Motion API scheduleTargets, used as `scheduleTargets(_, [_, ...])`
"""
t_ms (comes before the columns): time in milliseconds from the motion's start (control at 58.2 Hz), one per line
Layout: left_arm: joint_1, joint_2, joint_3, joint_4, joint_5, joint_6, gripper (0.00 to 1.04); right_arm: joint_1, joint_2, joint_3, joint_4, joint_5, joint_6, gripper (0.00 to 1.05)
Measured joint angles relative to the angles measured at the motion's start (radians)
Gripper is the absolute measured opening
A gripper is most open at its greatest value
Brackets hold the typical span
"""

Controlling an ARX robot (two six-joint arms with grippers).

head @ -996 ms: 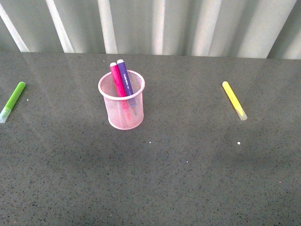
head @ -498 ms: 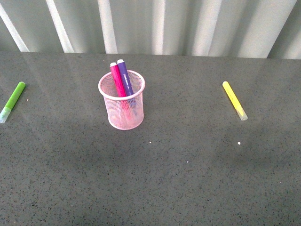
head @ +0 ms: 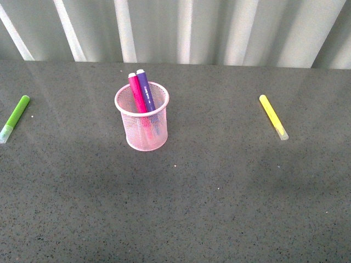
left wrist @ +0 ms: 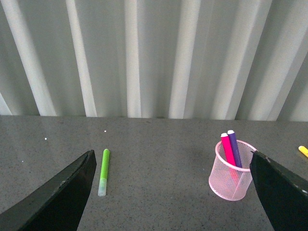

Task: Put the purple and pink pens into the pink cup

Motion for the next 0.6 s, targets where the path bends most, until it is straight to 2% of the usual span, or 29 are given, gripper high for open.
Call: scheduleTargets(601, [0.000,0.000,0.000,0.000,0.000,0.000,0.98,0.000,0.000,0.000,0.000,0.000,0.000,0.98])
